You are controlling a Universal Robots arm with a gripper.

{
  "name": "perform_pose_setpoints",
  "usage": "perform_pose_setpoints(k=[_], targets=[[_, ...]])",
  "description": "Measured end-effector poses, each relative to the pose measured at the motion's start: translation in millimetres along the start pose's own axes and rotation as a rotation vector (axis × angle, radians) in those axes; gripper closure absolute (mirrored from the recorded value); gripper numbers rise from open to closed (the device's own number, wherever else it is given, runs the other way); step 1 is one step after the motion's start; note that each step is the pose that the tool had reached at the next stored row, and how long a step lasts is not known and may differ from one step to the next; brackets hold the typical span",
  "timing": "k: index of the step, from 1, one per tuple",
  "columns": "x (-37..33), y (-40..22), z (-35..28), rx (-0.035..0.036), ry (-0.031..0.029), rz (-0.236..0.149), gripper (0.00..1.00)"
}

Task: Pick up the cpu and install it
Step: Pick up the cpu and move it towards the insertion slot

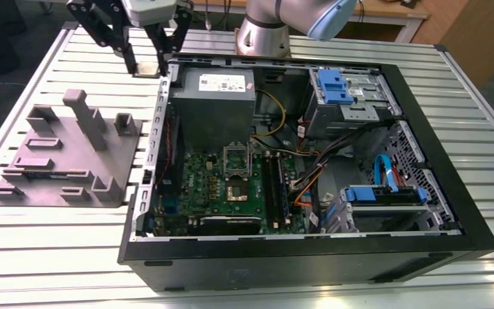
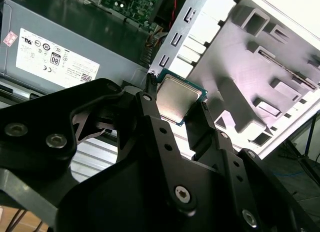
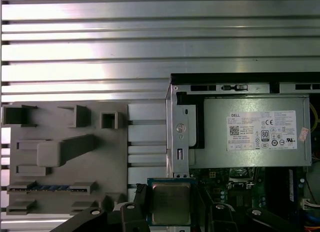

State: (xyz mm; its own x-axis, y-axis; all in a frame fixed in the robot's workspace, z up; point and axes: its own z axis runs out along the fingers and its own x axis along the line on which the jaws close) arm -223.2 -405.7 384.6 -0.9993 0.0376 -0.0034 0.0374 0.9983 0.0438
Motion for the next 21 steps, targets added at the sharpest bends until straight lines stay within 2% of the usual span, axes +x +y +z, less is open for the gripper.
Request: perform_pose_setpoints(k=[21], targets=[[-6.3, 0.2, 0.0, 0.0000, 0.0001, 0.000, 0.53]])
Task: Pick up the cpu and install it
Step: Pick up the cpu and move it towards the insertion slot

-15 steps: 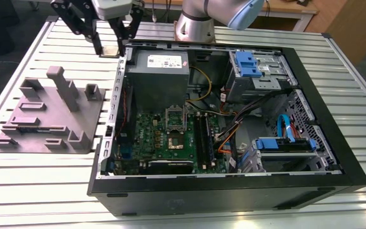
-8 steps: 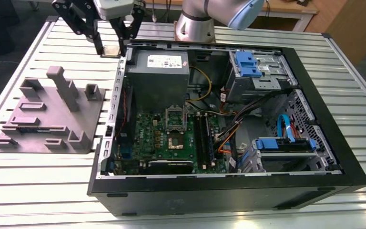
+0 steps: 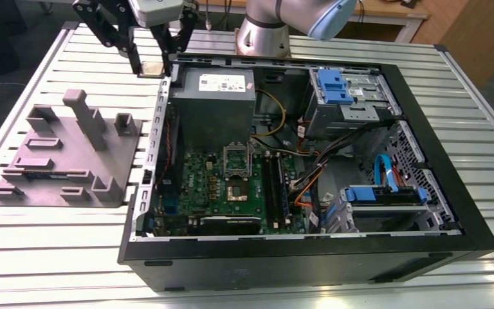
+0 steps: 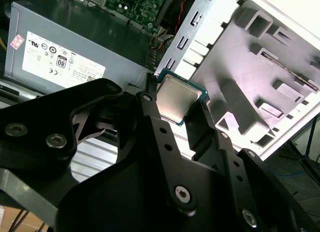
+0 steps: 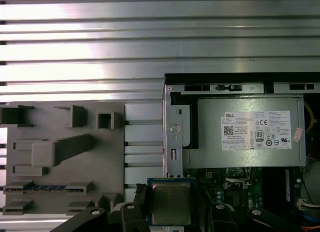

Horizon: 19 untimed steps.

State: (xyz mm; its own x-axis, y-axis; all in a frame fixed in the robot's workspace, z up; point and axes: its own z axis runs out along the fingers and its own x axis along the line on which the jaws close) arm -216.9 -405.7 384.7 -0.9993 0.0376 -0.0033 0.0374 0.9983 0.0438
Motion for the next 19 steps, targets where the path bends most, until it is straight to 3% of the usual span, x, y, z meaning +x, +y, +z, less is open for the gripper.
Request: perform_pose_setpoints(k=[19], targets=[[-4.2, 0.2, 0.0, 0.0000, 0.0000, 0.000, 0.53]])
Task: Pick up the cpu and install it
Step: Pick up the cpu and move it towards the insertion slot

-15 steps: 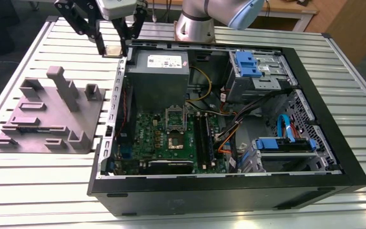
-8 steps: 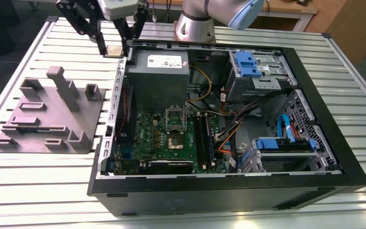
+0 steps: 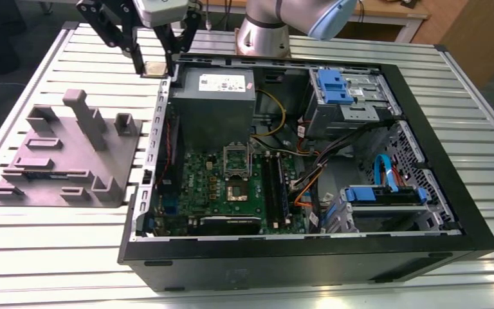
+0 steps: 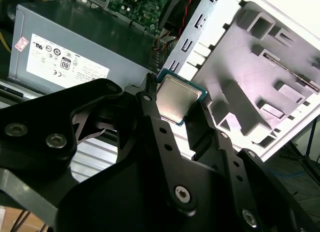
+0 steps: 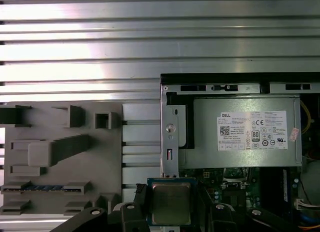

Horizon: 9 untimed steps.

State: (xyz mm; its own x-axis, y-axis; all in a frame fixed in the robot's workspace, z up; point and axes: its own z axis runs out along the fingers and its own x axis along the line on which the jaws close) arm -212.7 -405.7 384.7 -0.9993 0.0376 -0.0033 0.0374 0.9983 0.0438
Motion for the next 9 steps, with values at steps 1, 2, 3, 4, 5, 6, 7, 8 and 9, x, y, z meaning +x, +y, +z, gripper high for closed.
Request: perform_pose_setpoints(k=[1, 2, 3, 4, 5, 6, 7, 8, 9], targets=[[-0.3, 0.0, 0.0, 0.0000, 0.0000, 0.000, 0.53], [-0.6, 0.0, 0.0, 0.0000, 0.0000, 0.000, 0.53], [-0.8, 0.0, 0.0, -0.0001, 0.0000, 0.000, 0.53], [-1.0, 0.0, 0.0, -0.0001, 0.0000, 0.000, 0.53], [-1.3, 0.0, 0.1, -0.0001, -0.0001, 0.000, 0.53], [-1.5, 0.0, 0.0, -0.0001, 0.0000, 0.000, 0.53], [-2.4, 0.1, 0.0, 0.0000, 0.0000, 0.000, 0.53], [-3.4, 0.1, 0.0, 0.0000, 0.0000, 0.000, 0.53], [-3.5, 0.1, 0.0, 0.0000, 0.0000, 0.000, 0.53]])
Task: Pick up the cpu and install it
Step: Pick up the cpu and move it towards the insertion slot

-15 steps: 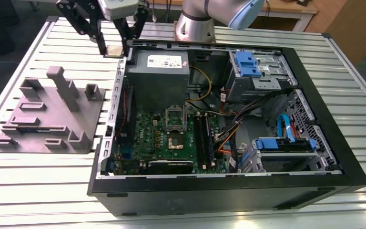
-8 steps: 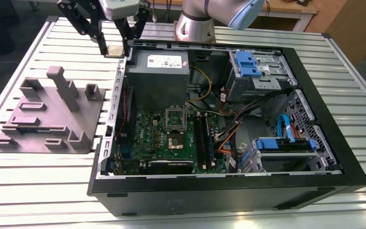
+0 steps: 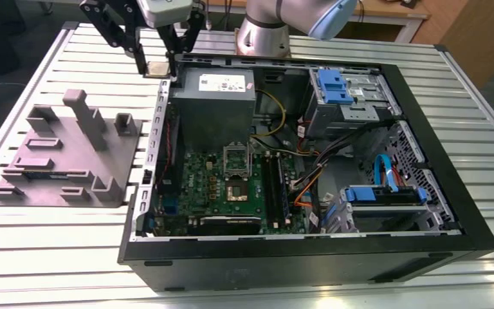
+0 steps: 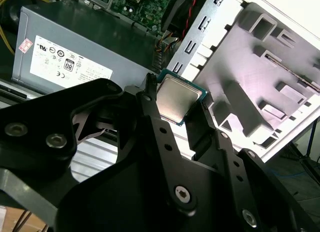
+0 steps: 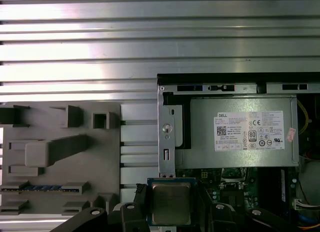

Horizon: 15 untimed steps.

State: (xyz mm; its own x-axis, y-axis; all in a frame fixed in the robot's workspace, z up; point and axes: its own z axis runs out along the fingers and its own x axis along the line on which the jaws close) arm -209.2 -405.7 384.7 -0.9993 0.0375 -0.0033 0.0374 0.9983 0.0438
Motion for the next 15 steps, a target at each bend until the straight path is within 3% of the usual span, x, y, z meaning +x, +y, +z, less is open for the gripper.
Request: perform_pose_setpoints(k=[15], targets=[[-3.9, 0.2, 0.0, 0.0000, 0.0000, 0.000, 0.53]])
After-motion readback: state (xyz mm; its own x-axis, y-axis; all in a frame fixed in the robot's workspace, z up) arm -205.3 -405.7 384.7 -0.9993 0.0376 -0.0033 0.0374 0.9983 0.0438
